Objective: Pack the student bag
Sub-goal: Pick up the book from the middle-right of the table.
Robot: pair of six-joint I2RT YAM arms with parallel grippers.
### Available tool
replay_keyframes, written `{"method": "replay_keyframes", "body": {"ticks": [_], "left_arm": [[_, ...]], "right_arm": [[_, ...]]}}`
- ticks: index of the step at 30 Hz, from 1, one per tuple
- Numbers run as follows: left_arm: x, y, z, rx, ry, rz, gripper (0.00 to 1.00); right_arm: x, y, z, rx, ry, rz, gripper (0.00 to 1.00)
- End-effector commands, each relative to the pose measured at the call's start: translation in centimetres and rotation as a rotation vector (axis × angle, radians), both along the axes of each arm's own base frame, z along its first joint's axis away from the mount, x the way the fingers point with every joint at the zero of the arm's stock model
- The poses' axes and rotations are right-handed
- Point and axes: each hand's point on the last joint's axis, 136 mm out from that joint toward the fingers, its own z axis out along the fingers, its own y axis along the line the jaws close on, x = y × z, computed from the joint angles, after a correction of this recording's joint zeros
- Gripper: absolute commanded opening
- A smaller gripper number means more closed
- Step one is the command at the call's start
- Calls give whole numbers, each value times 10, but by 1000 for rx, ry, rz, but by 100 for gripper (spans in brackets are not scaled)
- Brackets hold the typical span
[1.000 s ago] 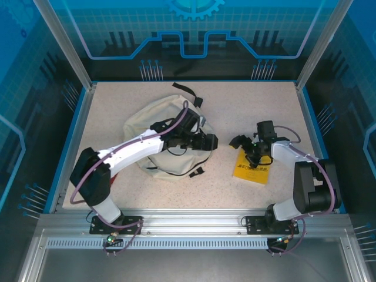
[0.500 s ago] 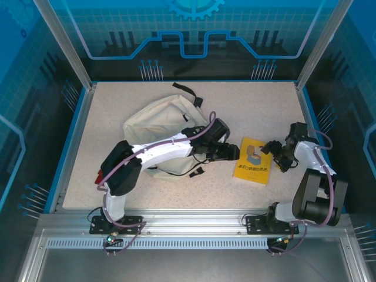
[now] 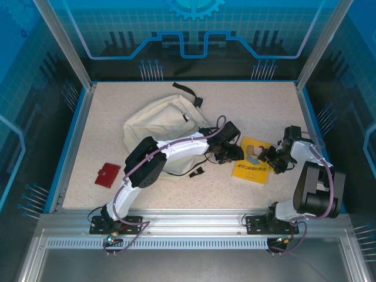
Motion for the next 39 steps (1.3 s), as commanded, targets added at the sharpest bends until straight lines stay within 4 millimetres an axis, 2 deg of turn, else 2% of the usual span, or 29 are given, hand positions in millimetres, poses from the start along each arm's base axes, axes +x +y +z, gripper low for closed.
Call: {"method": "replay_keyframes", "body": {"ticks": [1,8,12,16,20,23,27,28,30,33,36,39], "left_arm": [[-3,-7,-9,5,67,20,54],[0,-17,-26,9,117,38,50],[-1,-21,-33,4,144,45,48],[-3,-24,-41,-3,172,46,43],[-3,-25,-41,-7,173,44,39],[-3,-26,-41,-10,174,40,38],[-4,-25,-41,-8,175,39,36],[-4,-25,-40,-8,173,36,35],[-4,-24,-40,-5,171,33,35],[-4,-23,-36,-4,163,24,35],[-2,-22,-25,-15,144,14,36],[5,-17,-4,-34,105,0,40]], "right_arm": [[0,5,0,2,20,28,55],[-3,4,-4,-43,49,47,60],[0,13,-4,-6,48,86,59],[1,21,-3,7,41,106,57],[6,35,11,9,16,165,44],[7,41,21,-20,3,187,38],[4,46,28,-22,-4,187,32],[12,47,37,-29,-32,187,30],[12,46,39,-42,-35,188,26],[11,44,40,-54,-34,175,14],[9,39,42,-80,-35,155,2],[10,36,49,-98,-58,147,0]]}}
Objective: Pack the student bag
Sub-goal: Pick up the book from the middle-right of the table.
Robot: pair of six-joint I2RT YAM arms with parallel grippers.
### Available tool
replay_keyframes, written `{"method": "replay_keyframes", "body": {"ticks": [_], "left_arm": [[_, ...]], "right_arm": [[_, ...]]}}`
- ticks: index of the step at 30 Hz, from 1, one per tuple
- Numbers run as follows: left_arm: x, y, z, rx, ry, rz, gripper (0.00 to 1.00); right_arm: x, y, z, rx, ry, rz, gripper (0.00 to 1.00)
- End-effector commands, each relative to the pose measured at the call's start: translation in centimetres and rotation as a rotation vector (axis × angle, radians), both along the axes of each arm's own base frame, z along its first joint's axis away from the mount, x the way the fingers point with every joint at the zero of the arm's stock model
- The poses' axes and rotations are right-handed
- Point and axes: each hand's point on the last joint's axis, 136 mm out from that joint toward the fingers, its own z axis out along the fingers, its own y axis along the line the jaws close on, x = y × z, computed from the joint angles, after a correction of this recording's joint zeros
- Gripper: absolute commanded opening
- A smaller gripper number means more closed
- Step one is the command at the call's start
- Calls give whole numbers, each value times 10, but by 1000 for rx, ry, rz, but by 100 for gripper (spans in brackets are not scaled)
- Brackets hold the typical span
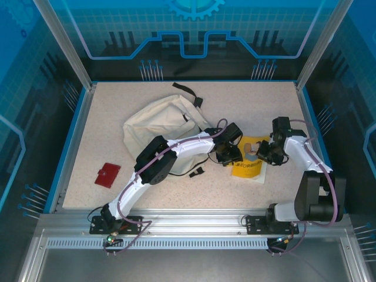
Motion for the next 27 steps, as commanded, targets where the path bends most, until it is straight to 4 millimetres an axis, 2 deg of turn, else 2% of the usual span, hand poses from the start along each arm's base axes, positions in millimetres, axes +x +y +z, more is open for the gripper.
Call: {"method": "replay_keyframes", "body": {"ticks": [1,5,11,17,22,27], "left_arm": [[2,-6,43,-74,-47,-54,42],[11,9,79,-109,-106,-69,52],[19,43,123,-155,-179,-77,65],[21,89,151,-202,-255,-62,82],[20,128,174,-286,-315,-9,96],[14,156,194,-402,-353,39,99]], "right_arm": [[0,15,14,52,-29,17,0],[4,17,29,71,-86,29,0],[16,45,71,226,-254,110,0],[22,76,127,391,-423,213,0],[23,100,162,522,-517,291,0],[22,128,190,640,-576,382,0]]}}
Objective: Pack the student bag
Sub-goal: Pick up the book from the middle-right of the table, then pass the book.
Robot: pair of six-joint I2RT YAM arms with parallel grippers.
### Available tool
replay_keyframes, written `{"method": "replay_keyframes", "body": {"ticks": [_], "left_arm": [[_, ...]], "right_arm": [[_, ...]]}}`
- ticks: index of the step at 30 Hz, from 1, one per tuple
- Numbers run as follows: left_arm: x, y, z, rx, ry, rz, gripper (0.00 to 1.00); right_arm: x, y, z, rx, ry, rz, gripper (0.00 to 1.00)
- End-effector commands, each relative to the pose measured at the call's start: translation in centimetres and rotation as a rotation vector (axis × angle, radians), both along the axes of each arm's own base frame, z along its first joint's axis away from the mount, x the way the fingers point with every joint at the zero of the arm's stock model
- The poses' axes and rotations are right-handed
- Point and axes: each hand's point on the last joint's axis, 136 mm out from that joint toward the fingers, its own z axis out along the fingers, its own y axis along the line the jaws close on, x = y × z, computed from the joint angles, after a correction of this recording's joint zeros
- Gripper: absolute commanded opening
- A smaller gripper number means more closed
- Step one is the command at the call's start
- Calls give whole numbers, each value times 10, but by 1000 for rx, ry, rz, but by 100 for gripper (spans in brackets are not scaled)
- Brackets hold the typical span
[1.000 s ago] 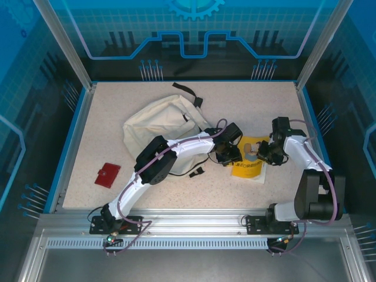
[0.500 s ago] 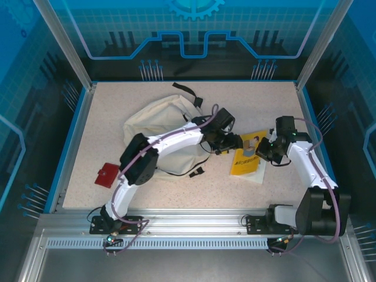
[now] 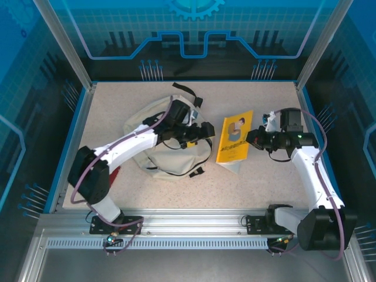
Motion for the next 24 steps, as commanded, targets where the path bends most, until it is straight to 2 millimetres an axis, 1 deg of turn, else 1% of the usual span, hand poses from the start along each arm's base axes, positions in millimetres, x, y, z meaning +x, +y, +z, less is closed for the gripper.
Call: {"method": "replay_keyframes", "body": {"ticks": [1,6,8,11,13,15,18,21,23,24], "left_arm": [[-2,3,38,-162,-74,-15,99],[-2,17,51,-310,-54,4,99],[2,23,52,-344,-61,17,99],[7,27,47,-370,-43,26,99],[9,26,45,-395,-32,24,99],[9,22,47,-434,-31,9,99],[9,17,59,-511,-78,-34,99],[7,14,71,-576,-134,-74,99],[6,12,74,-594,-147,-93,99],[7,12,72,-590,-143,-91,99]], "right_arm": [[1,35,57,152,-162,141,0],[-1,66,81,230,-214,253,0],[-2,77,88,243,-224,293,0],[-2,90,95,268,-234,342,0],[-3,97,100,284,-242,366,0],[-4,102,104,295,-248,384,0],[-5,107,107,313,-249,404,0],[-6,110,106,333,-239,414,0],[-6,112,106,351,-232,420,0],[-6,112,105,357,-229,420,0]]}}
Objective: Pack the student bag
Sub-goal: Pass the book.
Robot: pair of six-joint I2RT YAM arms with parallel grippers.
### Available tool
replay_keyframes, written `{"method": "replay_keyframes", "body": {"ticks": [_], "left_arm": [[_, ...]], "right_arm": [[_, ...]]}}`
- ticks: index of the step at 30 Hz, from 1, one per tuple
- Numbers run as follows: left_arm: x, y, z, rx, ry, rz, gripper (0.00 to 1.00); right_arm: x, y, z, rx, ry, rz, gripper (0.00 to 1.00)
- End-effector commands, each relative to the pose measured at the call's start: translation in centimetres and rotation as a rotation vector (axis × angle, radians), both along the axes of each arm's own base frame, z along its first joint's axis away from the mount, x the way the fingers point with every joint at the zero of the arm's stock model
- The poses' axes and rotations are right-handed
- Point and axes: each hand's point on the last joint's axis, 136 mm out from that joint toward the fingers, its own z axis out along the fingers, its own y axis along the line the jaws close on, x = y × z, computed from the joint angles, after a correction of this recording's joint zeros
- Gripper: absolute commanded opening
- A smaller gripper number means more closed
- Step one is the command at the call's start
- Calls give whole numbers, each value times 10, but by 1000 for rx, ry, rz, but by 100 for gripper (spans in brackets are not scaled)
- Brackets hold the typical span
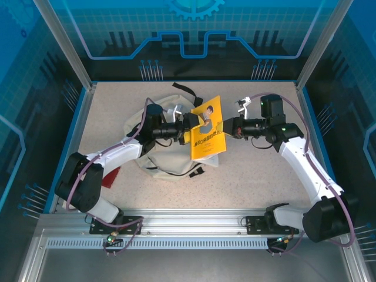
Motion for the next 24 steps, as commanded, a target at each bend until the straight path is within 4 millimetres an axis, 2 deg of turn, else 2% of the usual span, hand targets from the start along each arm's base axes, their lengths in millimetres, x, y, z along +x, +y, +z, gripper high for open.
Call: {"method": "replay_keyframes", "body": {"ticks": [1,5,7,10,12,15,21,24], "left_arm": [[-3,-4,20,-71,-81,-53,99],[-1,-5,5,-37,-45,-52,99],[-1,-6,6,-45,-44,-58,97],[-1,-6,13,-58,-60,-66,89],[-2,-6,20,-66,-74,-71,82],[-3,-3,28,-74,-96,-70,64],[0,10,32,-72,-106,-31,41],[2,14,33,-69,-108,-9,24]], "right_arm": [[-5,11,29,81,-81,71,0],[-5,13,30,94,-77,78,0],[-5,13,29,92,-77,79,0],[-2,13,24,72,-66,71,0],[0,11,16,45,-50,59,0],[5,7,4,4,-23,38,0],[12,-3,-16,-46,21,-10,0],[14,-5,-22,-57,25,-15,0]]}}
